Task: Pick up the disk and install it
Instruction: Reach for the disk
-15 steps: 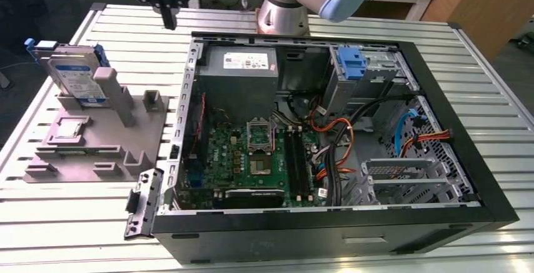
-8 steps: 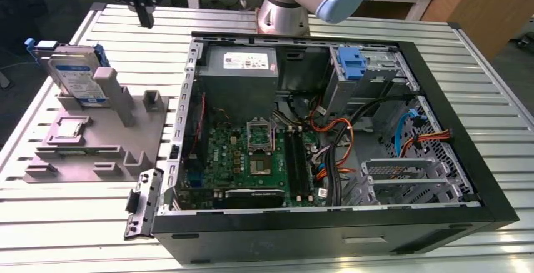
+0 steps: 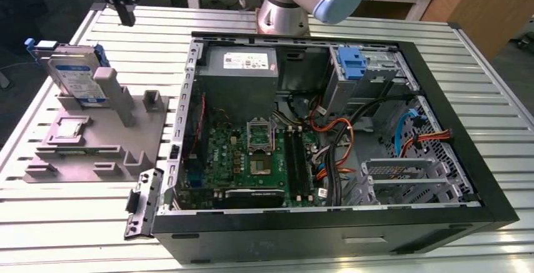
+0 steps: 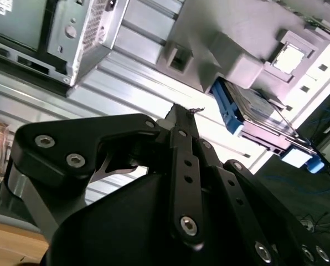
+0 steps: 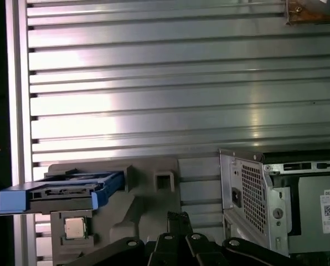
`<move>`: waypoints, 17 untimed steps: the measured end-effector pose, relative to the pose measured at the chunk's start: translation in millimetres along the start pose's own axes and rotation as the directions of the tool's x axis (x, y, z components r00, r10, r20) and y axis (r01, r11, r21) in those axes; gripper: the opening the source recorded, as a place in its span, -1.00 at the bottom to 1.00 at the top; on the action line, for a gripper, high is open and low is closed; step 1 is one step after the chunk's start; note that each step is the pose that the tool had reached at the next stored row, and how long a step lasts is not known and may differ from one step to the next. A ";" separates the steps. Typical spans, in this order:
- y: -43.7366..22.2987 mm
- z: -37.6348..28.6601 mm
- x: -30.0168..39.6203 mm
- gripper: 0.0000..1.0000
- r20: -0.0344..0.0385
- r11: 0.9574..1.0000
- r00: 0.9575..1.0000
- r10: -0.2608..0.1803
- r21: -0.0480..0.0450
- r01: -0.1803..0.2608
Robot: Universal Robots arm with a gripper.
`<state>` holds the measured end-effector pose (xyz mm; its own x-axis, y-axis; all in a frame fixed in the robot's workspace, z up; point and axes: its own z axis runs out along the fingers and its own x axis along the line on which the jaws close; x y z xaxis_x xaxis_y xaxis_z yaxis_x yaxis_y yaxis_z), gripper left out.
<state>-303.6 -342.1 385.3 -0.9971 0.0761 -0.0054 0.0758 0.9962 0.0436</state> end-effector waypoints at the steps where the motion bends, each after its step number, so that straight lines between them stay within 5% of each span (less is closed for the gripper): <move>1: 0.6 0.6 3.7 -0.79 0.000 1.000 1.000 0.000 0.000 0.000; 10: -1.1 3.3 42.3 -0.79 -0.002 1.000 1.000 0.000 0.000 0.000; 17: -1.3 3.3 44.1 -0.79 -0.002 1.000 1.000 0.000 0.000 0.000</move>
<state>-347.7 -339.9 381.6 -0.9971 0.0762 -0.0033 0.0760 0.9962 0.0434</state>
